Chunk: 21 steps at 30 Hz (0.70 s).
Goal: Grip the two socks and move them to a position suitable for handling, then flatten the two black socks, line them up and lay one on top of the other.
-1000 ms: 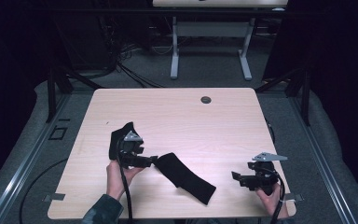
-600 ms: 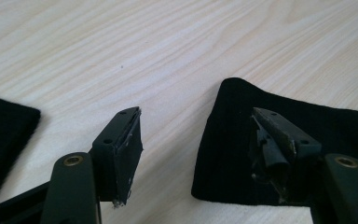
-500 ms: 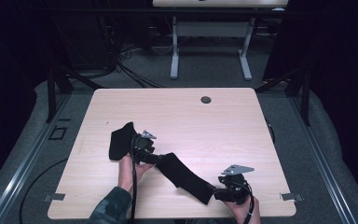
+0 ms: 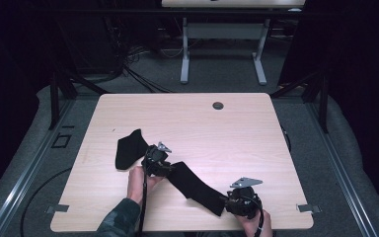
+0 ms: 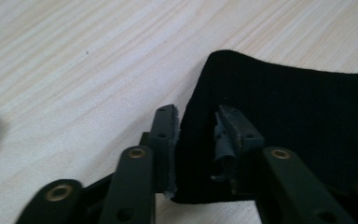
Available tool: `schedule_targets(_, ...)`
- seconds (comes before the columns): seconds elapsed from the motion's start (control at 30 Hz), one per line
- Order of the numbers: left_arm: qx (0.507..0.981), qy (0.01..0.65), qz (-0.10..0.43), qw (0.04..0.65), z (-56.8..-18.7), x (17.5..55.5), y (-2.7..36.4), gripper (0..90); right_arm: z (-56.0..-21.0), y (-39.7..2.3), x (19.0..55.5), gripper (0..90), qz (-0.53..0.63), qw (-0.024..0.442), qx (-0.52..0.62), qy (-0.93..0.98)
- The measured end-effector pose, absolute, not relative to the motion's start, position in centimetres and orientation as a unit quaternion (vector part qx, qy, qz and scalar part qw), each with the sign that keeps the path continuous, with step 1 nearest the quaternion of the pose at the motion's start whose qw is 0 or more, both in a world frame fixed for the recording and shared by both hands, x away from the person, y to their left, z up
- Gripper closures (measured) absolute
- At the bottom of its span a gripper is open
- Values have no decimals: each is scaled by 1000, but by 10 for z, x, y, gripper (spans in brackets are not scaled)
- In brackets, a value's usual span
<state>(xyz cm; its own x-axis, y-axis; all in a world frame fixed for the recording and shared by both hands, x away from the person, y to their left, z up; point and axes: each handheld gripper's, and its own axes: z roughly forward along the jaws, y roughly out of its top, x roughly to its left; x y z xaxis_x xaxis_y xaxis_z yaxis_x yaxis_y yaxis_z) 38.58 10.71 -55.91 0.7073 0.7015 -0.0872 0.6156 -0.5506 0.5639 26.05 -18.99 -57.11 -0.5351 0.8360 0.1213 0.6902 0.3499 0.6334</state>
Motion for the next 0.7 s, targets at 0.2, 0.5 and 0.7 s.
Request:
schedule_targets(0.2, 876, 372, 76, 297, -563, 383, 108, 824, -572, -191, 259, 751, 329, 105, 460, 818)
schedule_targets(0.5, 857, 381, 99, 332, -545, 367, 117, 850, -570, -196, 258, 821, 346, 92, 455, 815)
schedule_targets(0.7, 838, 393, 104, 364, -533, 344, 128, 850, -555, -206, 259, 820, 363, 87, 444, 815)
